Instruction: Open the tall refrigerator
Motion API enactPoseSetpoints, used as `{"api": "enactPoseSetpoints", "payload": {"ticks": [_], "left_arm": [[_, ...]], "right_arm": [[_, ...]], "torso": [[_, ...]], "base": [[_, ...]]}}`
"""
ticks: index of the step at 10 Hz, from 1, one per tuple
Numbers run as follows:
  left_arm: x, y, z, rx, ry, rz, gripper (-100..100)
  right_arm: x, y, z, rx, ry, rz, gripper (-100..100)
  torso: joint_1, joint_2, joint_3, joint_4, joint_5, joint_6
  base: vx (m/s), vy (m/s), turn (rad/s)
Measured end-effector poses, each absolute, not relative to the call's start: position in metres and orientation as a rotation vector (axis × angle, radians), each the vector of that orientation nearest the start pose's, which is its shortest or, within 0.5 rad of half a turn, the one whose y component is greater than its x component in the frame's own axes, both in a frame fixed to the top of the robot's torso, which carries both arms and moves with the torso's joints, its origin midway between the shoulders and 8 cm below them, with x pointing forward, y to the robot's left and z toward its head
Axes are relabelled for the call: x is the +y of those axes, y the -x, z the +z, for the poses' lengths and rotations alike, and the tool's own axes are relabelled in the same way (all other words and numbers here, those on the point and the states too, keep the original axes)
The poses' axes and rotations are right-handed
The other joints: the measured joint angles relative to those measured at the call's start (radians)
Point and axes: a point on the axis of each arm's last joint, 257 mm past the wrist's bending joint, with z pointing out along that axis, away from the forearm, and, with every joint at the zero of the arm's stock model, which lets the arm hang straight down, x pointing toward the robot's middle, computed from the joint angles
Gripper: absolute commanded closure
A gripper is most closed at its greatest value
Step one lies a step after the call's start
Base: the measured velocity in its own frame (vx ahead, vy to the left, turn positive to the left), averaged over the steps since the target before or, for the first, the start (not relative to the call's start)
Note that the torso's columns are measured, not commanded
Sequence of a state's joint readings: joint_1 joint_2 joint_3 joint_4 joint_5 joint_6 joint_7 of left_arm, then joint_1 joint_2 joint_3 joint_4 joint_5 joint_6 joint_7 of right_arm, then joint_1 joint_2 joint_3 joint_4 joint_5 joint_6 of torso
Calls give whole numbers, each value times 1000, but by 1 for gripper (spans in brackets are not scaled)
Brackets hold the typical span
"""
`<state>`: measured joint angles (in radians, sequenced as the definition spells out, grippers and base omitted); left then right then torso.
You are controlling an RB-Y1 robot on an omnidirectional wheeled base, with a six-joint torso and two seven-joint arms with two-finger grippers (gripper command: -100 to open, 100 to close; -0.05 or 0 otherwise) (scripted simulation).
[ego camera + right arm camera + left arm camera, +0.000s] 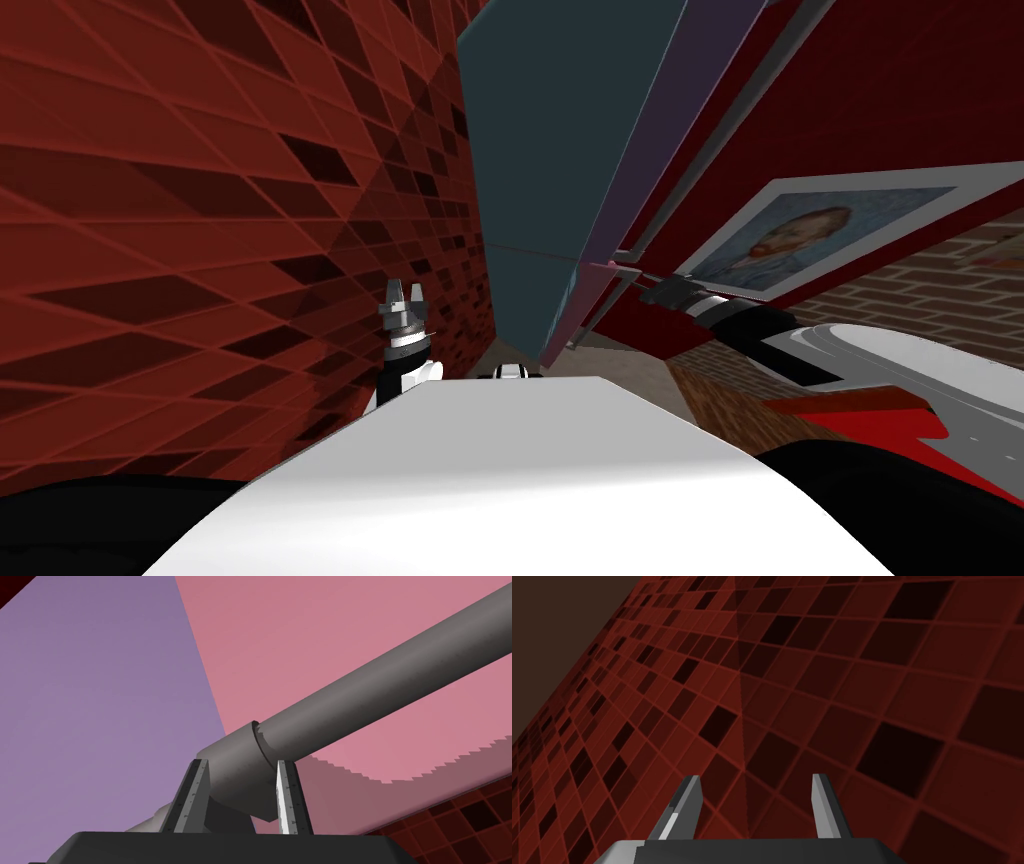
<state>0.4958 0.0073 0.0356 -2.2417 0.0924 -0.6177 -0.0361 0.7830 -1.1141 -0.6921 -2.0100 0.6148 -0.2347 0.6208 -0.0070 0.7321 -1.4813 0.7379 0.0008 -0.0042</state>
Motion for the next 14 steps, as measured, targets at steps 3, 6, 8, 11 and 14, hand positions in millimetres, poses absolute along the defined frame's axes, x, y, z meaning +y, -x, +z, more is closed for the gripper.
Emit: {"api": "enactPoseSetpoints", "payload": {"ticks": [3,6,8,11,14], "left_arm": [[301,-327,31,506,626,-1305,0],[301,-327,31,506,626,-1305,0],[301,-327,31,506,626,-1305,0],[301,-327,31,506,626,-1305,0],[301,-327,31,505,626,-1305,0]], "right_arm": [[-472,-392,7,1382,896,-635,100],[-452,-393,8,1353,934,-591,100],[-436,-390,10,1332,957,-567,100],[-411,-389,14,1295,996,-523,100],[-394,-389,21,1259,1020,-502,-100]], "torso": [[4,-6,-4,0,3,-4],[12,-9,-7,-1,6,-6],[14,-5,-4,0,6,-4],[13,0,-1,2,6,-2],[17,3,4,0,2,4]], "base": [[-50,-308,50],[-60,-291,50],[-55,-311,72],[-81,-306,76],[-15,-109,-4]]}}
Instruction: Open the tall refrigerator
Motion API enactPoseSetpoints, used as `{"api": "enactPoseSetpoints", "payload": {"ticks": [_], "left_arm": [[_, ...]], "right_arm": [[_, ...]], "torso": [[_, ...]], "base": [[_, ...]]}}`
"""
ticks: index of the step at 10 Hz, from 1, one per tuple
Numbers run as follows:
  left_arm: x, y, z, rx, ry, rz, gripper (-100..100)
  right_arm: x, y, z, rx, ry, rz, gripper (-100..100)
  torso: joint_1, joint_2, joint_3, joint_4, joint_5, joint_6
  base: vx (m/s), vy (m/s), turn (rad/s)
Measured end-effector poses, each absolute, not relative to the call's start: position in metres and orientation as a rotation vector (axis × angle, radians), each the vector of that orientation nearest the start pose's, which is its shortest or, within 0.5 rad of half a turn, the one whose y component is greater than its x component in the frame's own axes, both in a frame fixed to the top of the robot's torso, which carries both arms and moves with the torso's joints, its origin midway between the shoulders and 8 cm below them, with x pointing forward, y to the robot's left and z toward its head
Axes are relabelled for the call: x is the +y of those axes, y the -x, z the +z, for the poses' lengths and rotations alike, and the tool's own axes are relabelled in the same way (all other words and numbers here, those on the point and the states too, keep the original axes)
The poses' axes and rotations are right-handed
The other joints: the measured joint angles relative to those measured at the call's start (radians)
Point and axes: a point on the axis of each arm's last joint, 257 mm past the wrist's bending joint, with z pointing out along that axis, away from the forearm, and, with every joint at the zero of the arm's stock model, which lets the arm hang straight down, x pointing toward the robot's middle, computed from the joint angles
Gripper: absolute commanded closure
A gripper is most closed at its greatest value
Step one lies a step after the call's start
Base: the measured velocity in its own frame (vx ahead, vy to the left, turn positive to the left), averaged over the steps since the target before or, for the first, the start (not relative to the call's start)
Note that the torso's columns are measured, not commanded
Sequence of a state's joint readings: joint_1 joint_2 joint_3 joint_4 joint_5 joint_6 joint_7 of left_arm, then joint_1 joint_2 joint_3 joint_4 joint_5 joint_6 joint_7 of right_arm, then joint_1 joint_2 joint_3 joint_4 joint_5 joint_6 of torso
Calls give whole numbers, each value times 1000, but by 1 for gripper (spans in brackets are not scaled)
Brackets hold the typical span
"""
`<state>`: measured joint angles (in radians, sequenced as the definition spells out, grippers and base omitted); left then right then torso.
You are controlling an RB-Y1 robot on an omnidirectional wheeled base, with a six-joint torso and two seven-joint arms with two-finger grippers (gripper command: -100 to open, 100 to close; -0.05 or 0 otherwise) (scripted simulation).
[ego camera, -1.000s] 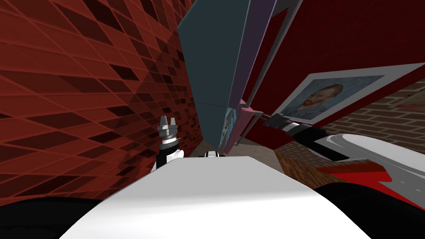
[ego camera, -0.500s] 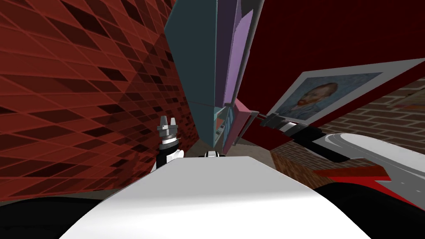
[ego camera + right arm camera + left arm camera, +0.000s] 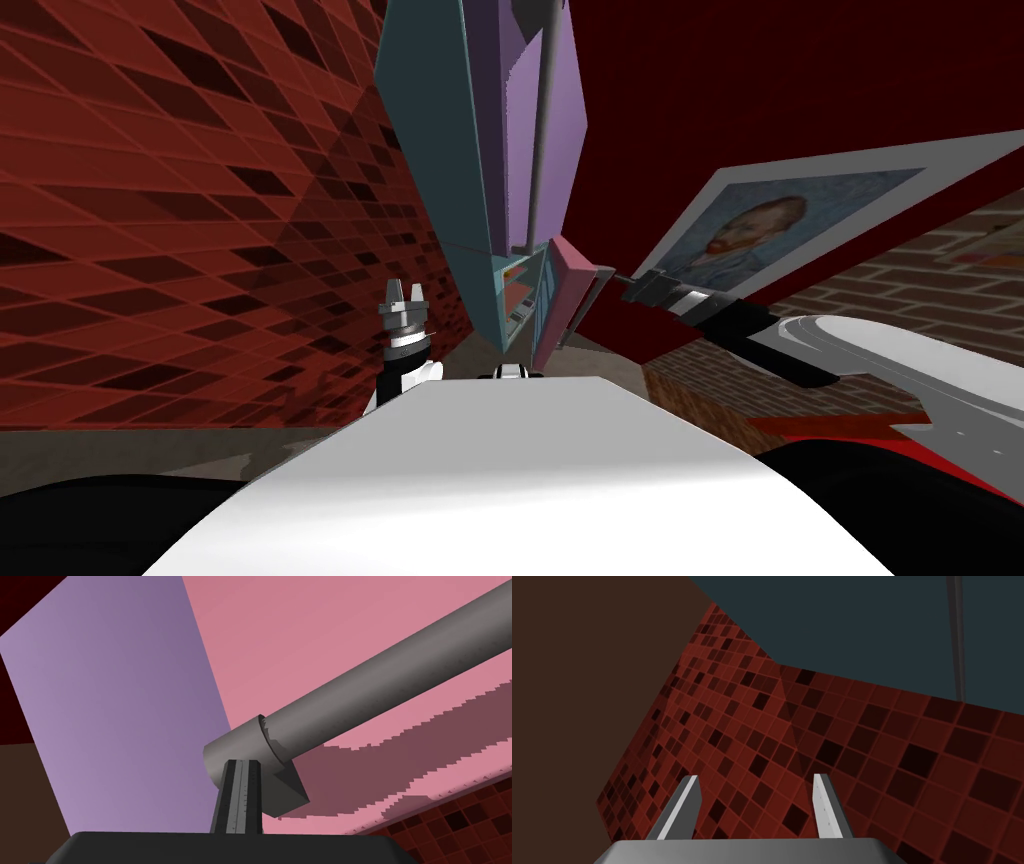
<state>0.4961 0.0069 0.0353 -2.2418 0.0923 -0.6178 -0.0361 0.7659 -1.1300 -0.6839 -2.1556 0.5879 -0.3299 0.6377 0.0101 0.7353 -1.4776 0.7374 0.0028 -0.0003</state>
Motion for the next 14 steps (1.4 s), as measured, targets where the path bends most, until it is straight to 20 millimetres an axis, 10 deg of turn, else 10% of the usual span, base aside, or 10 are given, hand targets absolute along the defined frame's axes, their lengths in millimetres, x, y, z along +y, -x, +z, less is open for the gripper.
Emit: {"api": "enactPoseSetpoints", "payload": {"ticks": [14], "left_arm": [[300,-326,31,505,626,-1305,0]], "right_arm": [[-529,-382,18,1294,987,-1076,-100]], "torso": [[-9,2,1,0,-2,0]], "base": [[46,141,-48]]}}
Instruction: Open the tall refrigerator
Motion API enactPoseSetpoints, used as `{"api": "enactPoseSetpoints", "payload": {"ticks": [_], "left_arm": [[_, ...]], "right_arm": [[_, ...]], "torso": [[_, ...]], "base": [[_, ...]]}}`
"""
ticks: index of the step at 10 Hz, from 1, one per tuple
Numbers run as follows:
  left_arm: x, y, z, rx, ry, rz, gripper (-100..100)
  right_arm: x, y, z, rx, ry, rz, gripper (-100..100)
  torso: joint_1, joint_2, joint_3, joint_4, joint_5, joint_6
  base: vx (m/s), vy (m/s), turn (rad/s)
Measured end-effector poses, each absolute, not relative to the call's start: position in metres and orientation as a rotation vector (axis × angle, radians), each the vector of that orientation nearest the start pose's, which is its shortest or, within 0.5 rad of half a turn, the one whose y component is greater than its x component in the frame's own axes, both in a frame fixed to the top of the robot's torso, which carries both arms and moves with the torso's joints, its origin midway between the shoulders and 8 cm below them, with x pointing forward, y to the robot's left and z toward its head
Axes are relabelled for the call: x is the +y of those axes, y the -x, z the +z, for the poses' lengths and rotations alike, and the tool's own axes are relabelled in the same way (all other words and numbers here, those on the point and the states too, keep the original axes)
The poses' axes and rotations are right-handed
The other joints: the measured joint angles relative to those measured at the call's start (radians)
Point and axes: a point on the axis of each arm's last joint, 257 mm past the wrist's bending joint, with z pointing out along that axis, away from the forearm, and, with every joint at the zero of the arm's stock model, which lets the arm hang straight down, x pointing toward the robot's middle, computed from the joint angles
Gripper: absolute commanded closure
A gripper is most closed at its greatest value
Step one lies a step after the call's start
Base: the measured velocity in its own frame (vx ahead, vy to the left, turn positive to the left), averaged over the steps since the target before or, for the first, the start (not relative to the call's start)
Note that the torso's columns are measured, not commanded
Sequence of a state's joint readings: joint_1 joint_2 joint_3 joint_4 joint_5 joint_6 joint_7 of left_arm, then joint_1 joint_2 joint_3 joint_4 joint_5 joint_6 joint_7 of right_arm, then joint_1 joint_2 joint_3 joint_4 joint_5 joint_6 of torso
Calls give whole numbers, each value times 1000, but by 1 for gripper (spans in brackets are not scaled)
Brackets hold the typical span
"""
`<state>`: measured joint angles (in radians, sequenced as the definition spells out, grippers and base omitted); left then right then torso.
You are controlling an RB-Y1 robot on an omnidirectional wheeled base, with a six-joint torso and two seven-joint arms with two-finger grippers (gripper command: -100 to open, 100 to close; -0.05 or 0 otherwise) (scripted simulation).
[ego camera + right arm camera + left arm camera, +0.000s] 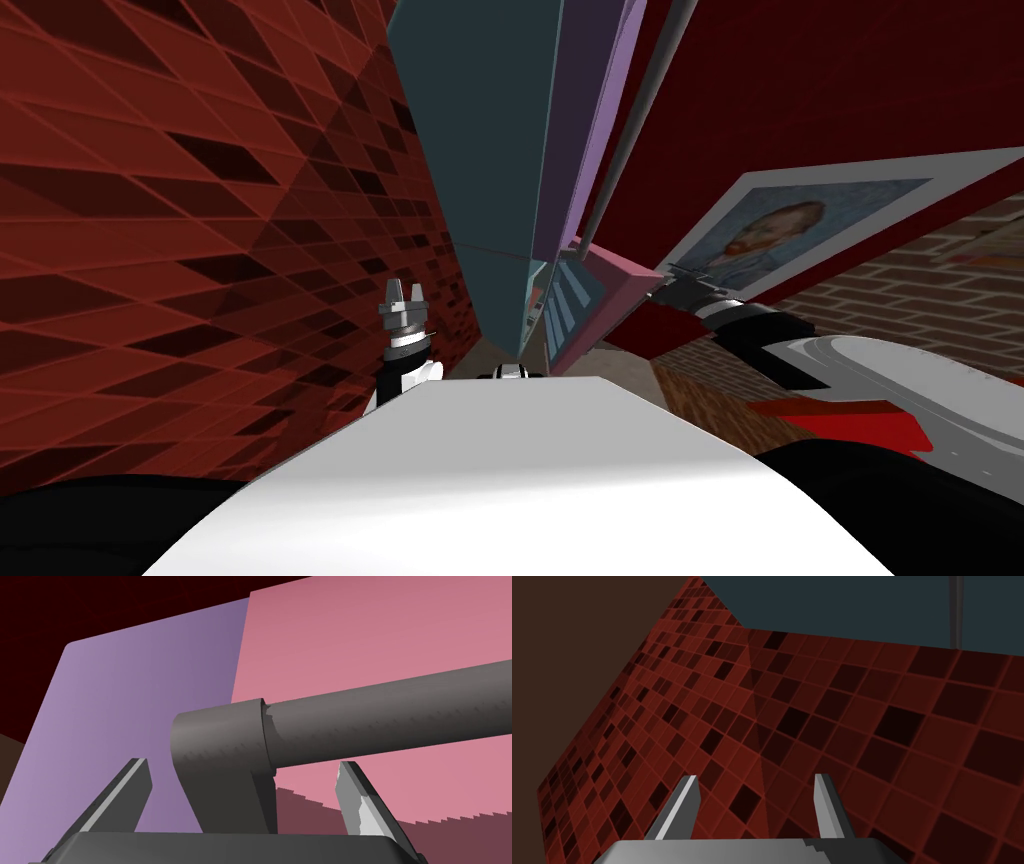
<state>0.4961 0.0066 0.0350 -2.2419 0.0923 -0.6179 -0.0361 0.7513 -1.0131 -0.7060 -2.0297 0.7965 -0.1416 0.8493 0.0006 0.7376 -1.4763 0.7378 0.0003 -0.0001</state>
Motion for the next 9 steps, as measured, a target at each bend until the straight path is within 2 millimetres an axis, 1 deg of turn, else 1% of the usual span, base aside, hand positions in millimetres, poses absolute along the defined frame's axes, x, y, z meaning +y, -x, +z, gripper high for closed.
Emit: {"api": "enactPoseSetpoints", "payload": {"ticks": [1,2,3,4,5,6,7,9], "left_arm": [[300,-326,31,505,626,-1305,0],[301,-326,31,505,626,-1305,0],[301,-327,31,505,626,-1305,0],[301,-327,31,505,626,-1305,0],[301,-327,31,506,626,-1305,0],[301,-327,31,506,626,-1305,0],[301,-327,31,506,626,-1305,0],[301,-326,31,506,626,-1305,0]], "right_arm": [[-531,-381,19,1294,986,-1084,-100],[-531,-381,18,1295,986,-1084,100],[-531,-381,18,1295,986,-1084,100],[-526,-381,19,1289,991,-1075,100],[-519,-383,15,1283,1004,-1055,100],[-512,-385,14,1275,1017,-1037,100],[-504,-387,17,1257,1025,-1028,100],[-490,-388,21,1231,1044,-1001,100]], "torso": [[-4,2,1,1,-1,0],[-5,2,1,1,-1,-1],[-3,1,1,0,-1,0],[-8,0,0,0,-2,-1],[-14,-2,-2,1,-2,-2],[-13,-7,-6,0,-1,-5],[-5,-6,-4,-2,-1,-4],[0,-5,-4,-1,1,-3]], "base": [[3,12,-8],[0,0,0],[-12,-100,44],[-12,-258,75],[3,-354,100],[-59,-359,100],[-9,-372,81],[-45,-372,83]]}}
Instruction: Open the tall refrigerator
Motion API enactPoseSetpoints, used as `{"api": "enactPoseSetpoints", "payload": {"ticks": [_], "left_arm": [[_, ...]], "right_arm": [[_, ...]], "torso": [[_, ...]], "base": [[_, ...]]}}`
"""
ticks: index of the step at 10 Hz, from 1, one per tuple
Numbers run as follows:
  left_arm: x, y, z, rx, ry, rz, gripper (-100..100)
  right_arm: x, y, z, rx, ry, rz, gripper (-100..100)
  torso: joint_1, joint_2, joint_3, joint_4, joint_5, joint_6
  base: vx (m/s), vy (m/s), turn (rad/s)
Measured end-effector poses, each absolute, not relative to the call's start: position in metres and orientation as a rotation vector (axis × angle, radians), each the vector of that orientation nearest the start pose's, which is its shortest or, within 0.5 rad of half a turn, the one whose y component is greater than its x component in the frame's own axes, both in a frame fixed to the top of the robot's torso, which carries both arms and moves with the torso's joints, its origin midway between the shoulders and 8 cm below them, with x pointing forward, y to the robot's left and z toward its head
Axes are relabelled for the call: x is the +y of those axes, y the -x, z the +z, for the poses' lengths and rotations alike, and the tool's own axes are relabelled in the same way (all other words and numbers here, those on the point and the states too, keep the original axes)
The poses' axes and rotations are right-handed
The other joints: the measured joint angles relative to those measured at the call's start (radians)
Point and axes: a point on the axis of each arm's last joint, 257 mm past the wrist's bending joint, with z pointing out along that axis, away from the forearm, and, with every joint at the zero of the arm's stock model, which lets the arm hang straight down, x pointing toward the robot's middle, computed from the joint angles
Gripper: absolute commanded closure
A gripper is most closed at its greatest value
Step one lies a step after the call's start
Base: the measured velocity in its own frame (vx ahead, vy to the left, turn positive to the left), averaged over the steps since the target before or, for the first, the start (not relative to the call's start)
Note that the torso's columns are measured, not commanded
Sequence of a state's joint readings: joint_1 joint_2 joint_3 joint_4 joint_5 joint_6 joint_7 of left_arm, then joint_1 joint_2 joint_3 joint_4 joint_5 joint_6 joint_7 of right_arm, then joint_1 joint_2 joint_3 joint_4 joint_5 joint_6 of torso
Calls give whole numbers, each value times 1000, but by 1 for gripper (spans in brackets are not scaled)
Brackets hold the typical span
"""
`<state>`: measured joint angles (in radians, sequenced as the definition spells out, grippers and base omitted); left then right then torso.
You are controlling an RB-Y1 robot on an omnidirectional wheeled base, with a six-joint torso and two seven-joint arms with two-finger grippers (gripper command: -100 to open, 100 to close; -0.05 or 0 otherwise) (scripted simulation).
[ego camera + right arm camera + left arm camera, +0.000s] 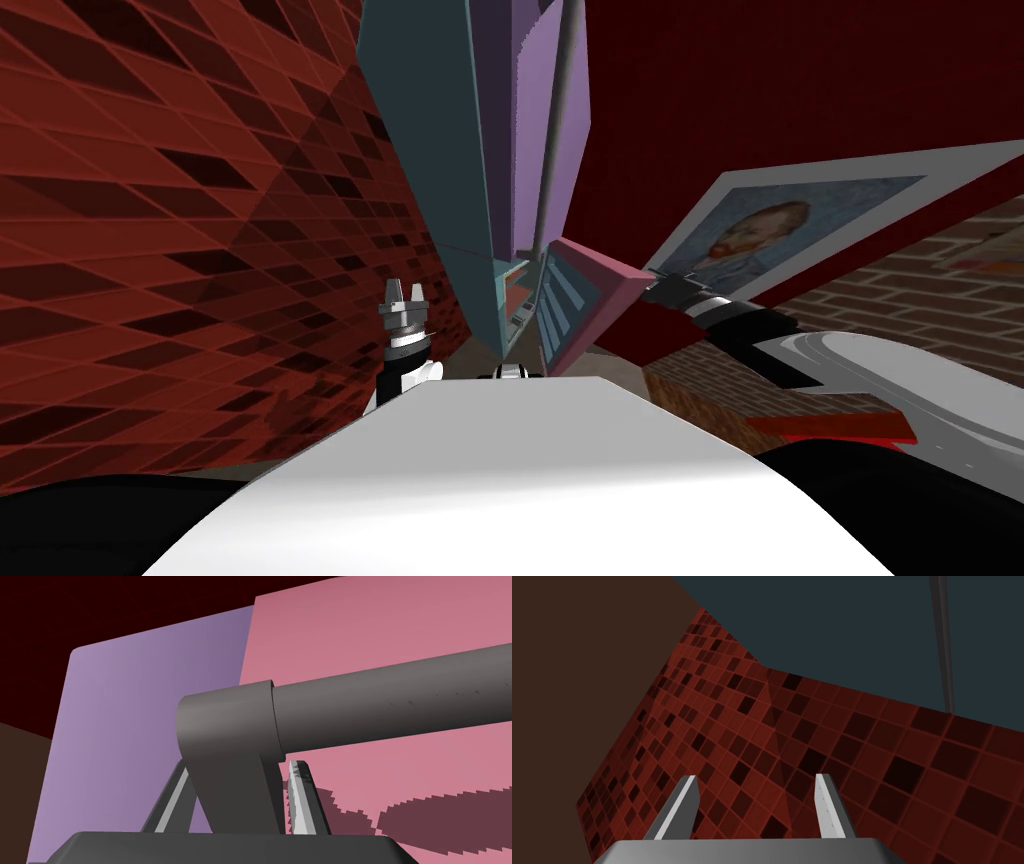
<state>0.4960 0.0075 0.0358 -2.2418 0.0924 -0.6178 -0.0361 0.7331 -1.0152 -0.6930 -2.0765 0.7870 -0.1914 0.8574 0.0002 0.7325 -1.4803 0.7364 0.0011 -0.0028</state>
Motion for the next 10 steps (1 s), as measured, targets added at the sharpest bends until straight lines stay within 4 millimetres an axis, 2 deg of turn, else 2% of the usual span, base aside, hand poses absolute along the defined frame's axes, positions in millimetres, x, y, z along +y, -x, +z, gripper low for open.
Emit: {"api": "enactPoseSetpoints", "payload": {"ticks": [2,4,5,6,10], "left_arm": [[301,-327,31,506,626,-1305,0],[301,-326,31,506,626,-1305,0],[301,-326,31,505,626,-1305,0],[301,-326,31,506,626,-1305,0],[301,-326,31,506,626,-1305,0]], "right_arm": [[-472,-391,25,1198,1065,-975,100],[-456,-393,23,1175,1088,-940,100],[-454,-394,26,1167,1090,-941,100],[-447,-395,24,1161,1097,-927,100],[-423,-394,22,1123,1133,-871,100]], "torso": [[6,3,3,-1,-1,1],[-1,4,3,1,-1,2],[6,5,5,0,-2,5],[1,3,3,1,-1,0],[0,0,0,1,0,-1]], "base": [[-40,-283,85],[-33,-242,77],[5,-220,104],[1,-265,97],[24,-329,108]]}}
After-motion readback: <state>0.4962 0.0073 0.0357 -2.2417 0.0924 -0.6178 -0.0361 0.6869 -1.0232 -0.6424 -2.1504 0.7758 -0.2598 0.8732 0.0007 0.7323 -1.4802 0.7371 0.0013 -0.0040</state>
